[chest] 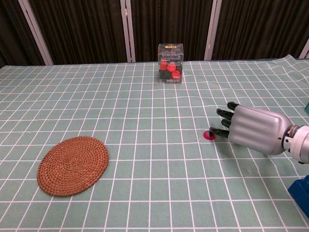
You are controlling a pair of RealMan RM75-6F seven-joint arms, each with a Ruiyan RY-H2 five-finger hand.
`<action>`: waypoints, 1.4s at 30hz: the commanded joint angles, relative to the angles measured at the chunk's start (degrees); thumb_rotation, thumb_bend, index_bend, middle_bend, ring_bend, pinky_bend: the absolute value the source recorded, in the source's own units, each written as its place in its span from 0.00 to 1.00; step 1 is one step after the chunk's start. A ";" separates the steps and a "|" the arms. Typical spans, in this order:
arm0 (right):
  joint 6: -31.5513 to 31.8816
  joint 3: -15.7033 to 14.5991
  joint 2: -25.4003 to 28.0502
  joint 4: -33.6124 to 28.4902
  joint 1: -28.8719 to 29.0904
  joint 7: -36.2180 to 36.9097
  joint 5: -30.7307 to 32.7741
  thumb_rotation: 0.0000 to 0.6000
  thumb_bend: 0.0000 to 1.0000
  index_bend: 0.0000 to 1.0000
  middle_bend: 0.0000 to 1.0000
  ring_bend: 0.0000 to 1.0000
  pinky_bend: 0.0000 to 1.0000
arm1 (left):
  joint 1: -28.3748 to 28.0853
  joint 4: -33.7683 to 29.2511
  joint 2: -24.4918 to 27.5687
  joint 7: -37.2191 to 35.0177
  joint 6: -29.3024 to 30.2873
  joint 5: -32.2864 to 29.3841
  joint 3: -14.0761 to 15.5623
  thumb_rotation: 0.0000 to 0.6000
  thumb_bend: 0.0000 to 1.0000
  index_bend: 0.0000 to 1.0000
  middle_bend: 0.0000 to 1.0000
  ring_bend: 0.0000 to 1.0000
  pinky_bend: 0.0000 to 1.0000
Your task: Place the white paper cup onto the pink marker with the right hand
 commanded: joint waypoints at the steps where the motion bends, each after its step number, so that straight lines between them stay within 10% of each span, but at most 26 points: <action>1: 0.55 -0.91 -0.18 1.82 0.34 1.74 -2.76 1.00 0.31 0.17 0.36 0.20 0.37 | -0.02 -0.02 -0.01 0.03 -0.03 0.02 0.03 1.00 0.00 0.00 0.00 0.00 0.00; 14: 3.90 -0.16 0.57 4.08 -0.39 13.56 -7.72 1.00 0.37 0.21 0.40 0.25 0.45 | 0.04 -0.05 -0.07 0.19 0.10 0.19 0.18 1.00 0.00 0.00 0.00 0.00 0.00; 30: 1.20 14.01 3.77 -9.09 -1.39 59.05 4.58 1.00 0.36 0.21 0.40 0.25 0.45 | -0.09 -0.23 -0.02 0.14 -0.21 -0.04 0.24 1.00 0.00 0.00 0.00 0.00 0.00; 42: -3.35 18.77 -0.29 -6.49 0.82 70.22 10.31 1.00 0.36 0.21 0.40 0.25 0.42 | -0.33 -0.11 0.06 -0.09 -0.73 -0.75 0.07 1.00 0.00 0.00 0.00 0.00 0.00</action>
